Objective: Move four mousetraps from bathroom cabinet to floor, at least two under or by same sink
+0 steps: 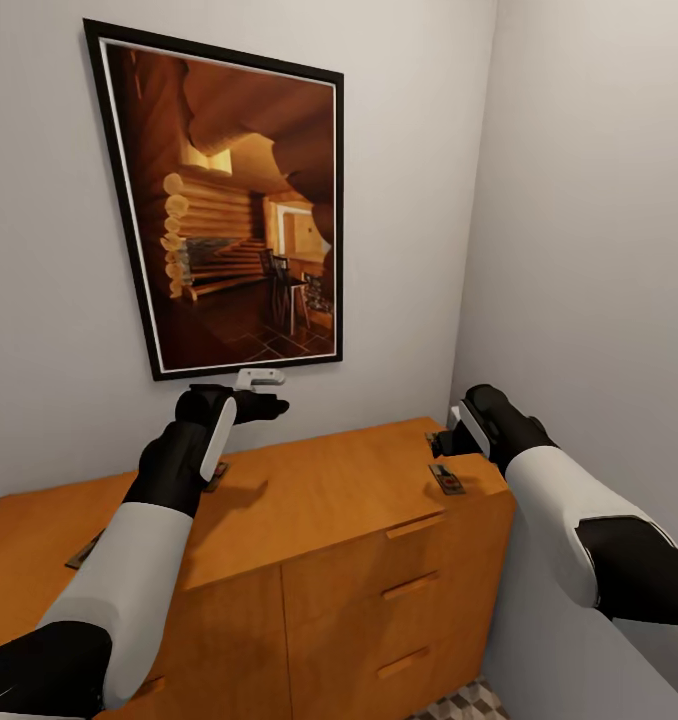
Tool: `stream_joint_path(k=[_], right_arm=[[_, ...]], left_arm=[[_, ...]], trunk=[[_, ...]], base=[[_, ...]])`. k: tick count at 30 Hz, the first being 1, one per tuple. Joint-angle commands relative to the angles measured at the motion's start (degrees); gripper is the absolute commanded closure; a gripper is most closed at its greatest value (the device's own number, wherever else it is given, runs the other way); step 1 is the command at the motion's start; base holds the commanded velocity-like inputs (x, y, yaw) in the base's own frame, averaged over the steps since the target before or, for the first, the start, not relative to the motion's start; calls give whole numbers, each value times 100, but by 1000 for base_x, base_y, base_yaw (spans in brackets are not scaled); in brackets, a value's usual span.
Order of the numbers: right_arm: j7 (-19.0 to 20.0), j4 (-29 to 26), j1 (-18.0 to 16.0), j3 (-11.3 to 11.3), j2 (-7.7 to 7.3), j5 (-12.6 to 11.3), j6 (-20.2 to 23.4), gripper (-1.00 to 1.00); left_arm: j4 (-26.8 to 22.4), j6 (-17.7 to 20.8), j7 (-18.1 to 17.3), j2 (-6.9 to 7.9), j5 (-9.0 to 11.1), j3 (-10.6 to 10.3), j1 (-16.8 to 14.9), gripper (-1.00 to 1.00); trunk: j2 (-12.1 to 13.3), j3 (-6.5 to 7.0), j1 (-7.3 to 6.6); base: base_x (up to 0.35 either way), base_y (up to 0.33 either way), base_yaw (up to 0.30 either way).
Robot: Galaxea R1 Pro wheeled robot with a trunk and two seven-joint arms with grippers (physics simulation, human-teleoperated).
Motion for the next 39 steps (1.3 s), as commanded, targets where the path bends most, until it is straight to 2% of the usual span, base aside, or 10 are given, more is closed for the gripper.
stream_joint_path(k=[1,22,31,39], right_arm=[[20,-6,-4,32,-5,22,25,-100],[71,1,-4,19,31,-4,25,-100],[420,60,-4,-27,13,-11,25,-100],[657,82,-4,-200,-9,-13,25,-100]], left_arm=[[-4,25,2,-1,20,1,-5,-100],[-2,28,10,-1,19,1,-3,-100],[0,28,11,-1,24,1,-5,-100],[-1,28,11,-1,33,1,-3,-100]], trunk=[[-4,-7,0],[-4,-7,0],[-4,-7,0],[-4,-7,0]], base=[[10,-6,0],[2,-1,0],[0,0,0],[0,0,0]])
